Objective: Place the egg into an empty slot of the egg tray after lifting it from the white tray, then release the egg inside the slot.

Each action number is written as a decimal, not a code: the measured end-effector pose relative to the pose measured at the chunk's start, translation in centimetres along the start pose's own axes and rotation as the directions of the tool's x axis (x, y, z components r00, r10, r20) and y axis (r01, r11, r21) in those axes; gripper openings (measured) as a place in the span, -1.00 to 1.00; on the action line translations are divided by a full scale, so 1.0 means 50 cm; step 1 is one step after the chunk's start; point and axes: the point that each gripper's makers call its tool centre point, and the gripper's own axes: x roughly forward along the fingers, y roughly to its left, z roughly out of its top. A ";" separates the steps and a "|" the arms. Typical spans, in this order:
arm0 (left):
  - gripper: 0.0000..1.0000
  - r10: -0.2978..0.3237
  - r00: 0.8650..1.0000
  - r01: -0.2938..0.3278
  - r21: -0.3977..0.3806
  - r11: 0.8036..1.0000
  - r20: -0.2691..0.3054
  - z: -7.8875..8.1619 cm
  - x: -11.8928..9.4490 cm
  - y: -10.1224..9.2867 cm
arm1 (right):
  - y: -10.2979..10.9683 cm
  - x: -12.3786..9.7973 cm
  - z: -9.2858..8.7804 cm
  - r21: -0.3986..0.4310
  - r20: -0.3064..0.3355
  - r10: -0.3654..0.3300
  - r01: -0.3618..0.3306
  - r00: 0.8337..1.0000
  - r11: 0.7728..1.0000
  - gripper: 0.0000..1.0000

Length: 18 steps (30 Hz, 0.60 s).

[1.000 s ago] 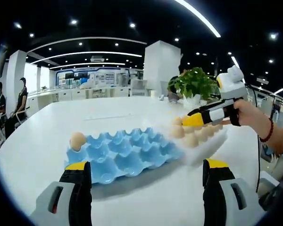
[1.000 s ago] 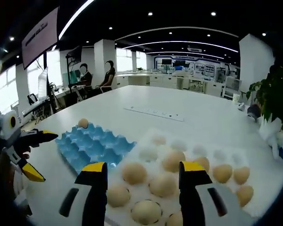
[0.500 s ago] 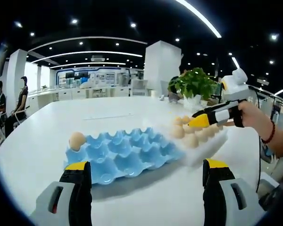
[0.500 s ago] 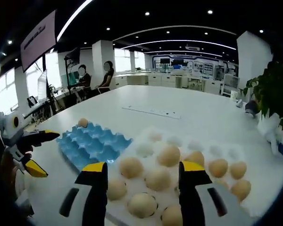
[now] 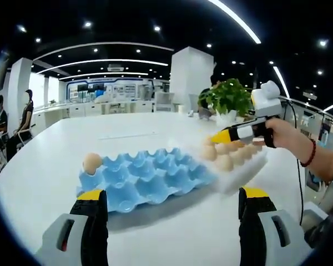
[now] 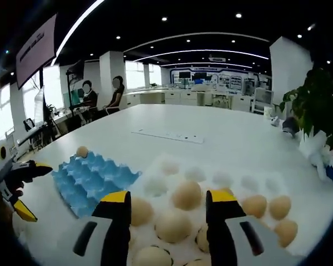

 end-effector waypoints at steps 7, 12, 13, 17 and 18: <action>1.00 -0.003 1.000 0.003 0.008 1.000 -0.007 -0.005 -0.011 -0.011 | -0.014 0.021 -0.006 0.009 -0.013 -0.029 0.029 0.999 1.000 0.07; 1.00 -0.009 1.000 0.009 0.000 1.000 -0.006 -0.007 -0.017 -0.020 | -0.017 0.036 -0.016 0.004 -0.043 -0.048 0.048 0.998 0.999 0.03; 1.00 -0.012 1.000 0.012 0.004 1.000 -0.006 -0.007 -0.018 -0.021 | -0.015 0.036 -0.013 0.011 -0.042 -0.048 0.048 0.998 0.999 0.02; 1.00 -0.007 1.000 0.007 0.002 1.000 -0.010 -0.008 -0.020 -0.020 | -0.023 0.046 -0.014 0.017 -0.060 -0.067 0.068 0.996 0.998 -0.02; 1.00 -0.007 1.000 0.007 0.004 1.000 -0.012 -0.008 -0.020 -0.020 | -0.028 0.049 -0.019 0.037 -0.087 -0.071 0.074 0.994 0.997 -0.05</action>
